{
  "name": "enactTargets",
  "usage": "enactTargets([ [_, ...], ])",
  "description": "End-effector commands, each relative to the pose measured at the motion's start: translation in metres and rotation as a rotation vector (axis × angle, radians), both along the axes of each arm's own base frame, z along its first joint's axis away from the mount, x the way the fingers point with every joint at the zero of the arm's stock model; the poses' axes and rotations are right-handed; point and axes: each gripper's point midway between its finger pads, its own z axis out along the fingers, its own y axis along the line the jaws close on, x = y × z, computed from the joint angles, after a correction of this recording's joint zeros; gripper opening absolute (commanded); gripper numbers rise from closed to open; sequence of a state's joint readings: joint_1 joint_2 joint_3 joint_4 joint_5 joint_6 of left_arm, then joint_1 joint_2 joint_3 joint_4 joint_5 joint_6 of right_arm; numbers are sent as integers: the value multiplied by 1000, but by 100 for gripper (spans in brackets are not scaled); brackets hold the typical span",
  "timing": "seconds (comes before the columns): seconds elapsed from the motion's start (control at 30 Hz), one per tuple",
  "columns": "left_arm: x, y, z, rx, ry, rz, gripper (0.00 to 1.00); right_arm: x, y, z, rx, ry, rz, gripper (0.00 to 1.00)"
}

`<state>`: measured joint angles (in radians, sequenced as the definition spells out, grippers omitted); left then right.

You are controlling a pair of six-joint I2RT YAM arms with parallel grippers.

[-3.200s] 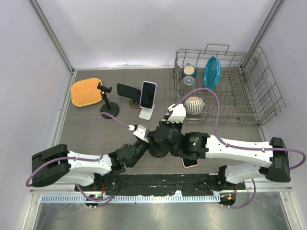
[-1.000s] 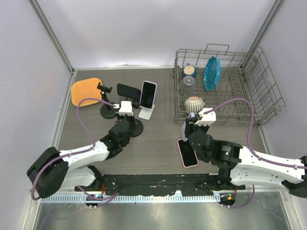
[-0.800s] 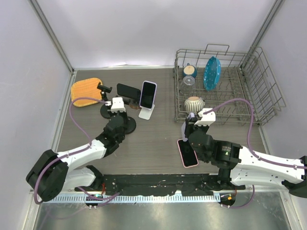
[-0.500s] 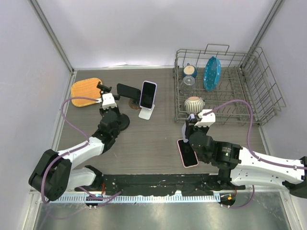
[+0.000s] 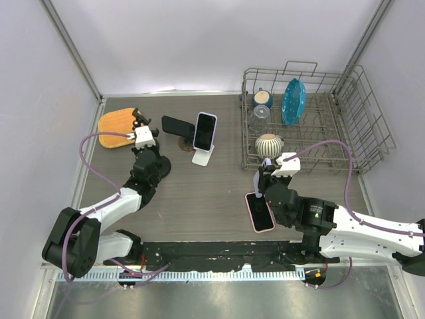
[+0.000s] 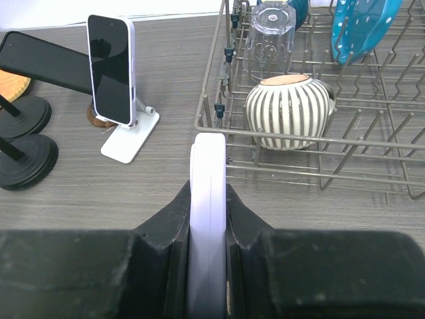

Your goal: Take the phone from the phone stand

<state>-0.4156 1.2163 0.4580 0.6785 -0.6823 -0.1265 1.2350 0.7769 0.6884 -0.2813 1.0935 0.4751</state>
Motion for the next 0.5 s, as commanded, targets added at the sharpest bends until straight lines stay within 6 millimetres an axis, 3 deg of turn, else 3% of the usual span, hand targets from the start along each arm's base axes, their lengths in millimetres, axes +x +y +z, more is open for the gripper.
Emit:
enactTargets([
  [0.0,-12,16,-9,53,78,52,4,2,1,23,100,-47,-23,1],
  [0.3,-24,37,-3,87,81,160,6,2,1,24,104,-44,-16,1],
  [0.47,-25,36,-6,78,90,160,15,0,-2,24,107,-42,-15,1],
])
